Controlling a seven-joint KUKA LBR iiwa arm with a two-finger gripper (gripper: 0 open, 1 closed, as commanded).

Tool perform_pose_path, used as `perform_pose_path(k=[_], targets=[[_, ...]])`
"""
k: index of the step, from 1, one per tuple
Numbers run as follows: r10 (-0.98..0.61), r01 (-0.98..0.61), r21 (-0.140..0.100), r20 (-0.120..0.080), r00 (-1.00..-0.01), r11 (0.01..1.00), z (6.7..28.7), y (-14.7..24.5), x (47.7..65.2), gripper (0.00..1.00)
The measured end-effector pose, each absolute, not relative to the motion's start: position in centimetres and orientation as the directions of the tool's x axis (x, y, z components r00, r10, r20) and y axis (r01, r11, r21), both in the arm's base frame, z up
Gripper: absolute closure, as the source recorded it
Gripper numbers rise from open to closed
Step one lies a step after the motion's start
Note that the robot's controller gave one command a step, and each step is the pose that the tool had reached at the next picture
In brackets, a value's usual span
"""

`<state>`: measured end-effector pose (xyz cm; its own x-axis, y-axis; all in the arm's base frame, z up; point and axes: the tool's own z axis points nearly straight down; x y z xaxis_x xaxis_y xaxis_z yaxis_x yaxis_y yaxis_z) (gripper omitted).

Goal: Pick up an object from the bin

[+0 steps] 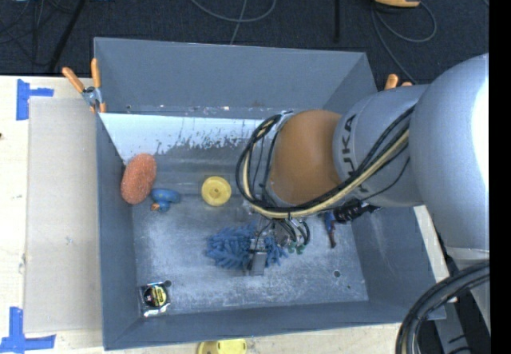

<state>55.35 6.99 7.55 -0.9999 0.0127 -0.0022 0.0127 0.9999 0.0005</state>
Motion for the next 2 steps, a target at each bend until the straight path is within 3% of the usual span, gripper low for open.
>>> perform_pose_path(k=[1,2], targets=[[-0.031,-0.031,0.000,-0.013,-0.999,1.000,5.93,6.63,55.86,1.00],[-0.038,-0.038,-0.001,-0.012,-0.999,0.999,6.04,6.66,55.85,1.00]])
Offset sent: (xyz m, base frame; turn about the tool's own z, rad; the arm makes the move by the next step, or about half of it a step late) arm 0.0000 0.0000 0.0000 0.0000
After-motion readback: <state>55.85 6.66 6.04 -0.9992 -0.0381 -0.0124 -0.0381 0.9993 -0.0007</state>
